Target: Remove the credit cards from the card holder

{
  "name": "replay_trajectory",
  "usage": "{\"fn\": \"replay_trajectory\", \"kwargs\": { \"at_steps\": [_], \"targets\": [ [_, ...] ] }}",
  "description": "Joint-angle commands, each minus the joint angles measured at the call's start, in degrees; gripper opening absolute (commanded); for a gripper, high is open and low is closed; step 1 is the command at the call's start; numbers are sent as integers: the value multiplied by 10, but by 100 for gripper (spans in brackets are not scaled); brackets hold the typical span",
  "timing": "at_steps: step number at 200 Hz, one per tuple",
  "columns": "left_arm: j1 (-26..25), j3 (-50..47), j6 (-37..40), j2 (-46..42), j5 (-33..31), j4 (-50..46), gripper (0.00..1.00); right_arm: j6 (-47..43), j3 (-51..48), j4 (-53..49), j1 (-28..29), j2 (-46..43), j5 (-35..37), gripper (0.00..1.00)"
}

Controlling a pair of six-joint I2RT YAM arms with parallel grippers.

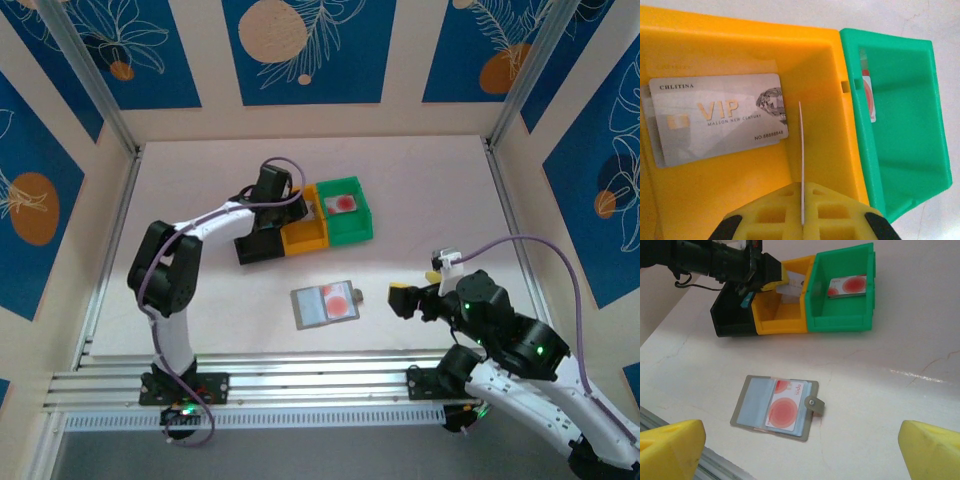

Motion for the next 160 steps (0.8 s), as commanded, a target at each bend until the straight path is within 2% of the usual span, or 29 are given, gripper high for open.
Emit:
{"fn": "replay_trajectory", "kwargs": {
  "at_steps": [1,160],
  "targets": [
    [9,24,-9,13,2,-10,0,-5,-4,15,-6,7,-23,99],
    [24,86,-13,68,23,-25,0,-9,-5,28,-55,9,-84,99]
  ]
}}
